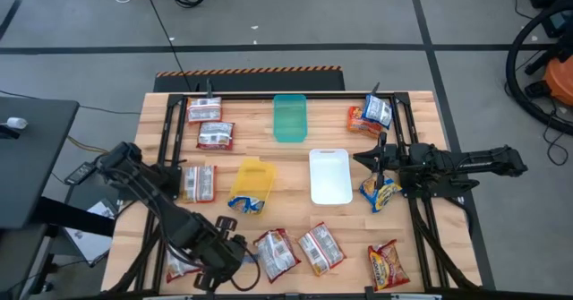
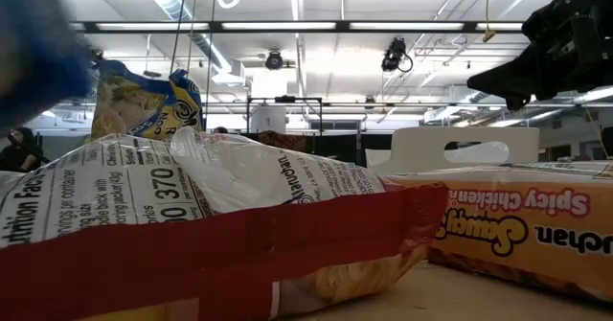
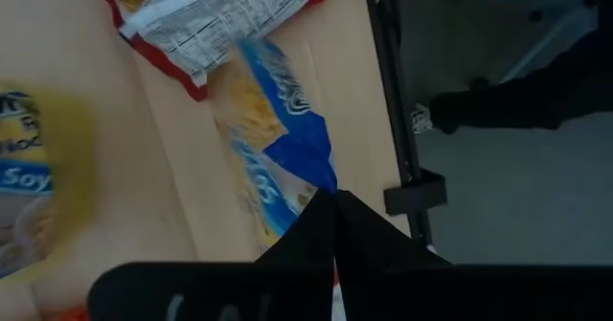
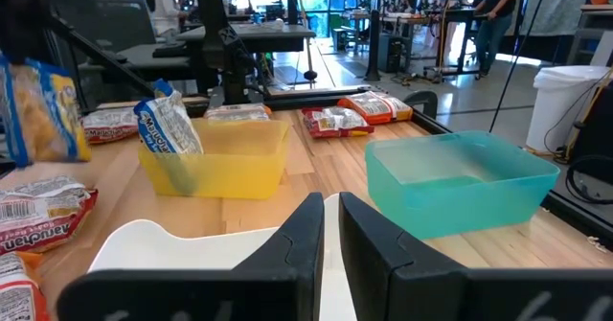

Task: Sort Maruchan noodles
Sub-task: Put the bottom left blue noodle pack into the yellow bin

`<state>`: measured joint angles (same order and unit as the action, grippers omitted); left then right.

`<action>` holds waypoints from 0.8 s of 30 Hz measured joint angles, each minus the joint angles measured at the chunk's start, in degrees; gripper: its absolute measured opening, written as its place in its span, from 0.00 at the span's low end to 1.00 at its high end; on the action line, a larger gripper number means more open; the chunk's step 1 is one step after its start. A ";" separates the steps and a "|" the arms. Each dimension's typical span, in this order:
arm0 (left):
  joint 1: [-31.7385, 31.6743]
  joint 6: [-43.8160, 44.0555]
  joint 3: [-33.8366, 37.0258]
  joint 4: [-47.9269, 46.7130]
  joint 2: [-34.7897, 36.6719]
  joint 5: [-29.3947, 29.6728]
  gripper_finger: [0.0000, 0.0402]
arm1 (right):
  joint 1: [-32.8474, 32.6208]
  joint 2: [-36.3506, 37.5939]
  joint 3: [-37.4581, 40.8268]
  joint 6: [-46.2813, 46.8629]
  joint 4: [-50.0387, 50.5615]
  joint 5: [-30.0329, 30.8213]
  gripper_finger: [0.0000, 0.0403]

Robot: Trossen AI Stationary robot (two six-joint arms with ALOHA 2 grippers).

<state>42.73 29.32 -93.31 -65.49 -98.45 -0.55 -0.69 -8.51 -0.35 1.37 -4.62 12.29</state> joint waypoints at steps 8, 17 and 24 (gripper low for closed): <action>-0.82 -7.34 -12.74 -9.25 0.39 9.17 0.00 | -0.01 0.00 -0.01 -0.01 -0.02 0.00 0.11; -8.05 -24.48 -23.50 -15.58 0.52 22.39 0.00 | -0.01 0.00 -0.01 -0.01 0.01 0.01 0.11; -19.87 -33.79 -20.80 -19.09 0.23 27.43 0.00 | 0.00 0.00 0.02 -0.01 0.01 0.01 0.11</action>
<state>22.86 -4.47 -114.11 -84.58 -98.22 26.88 -0.69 -8.51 -0.34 1.37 -4.61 12.29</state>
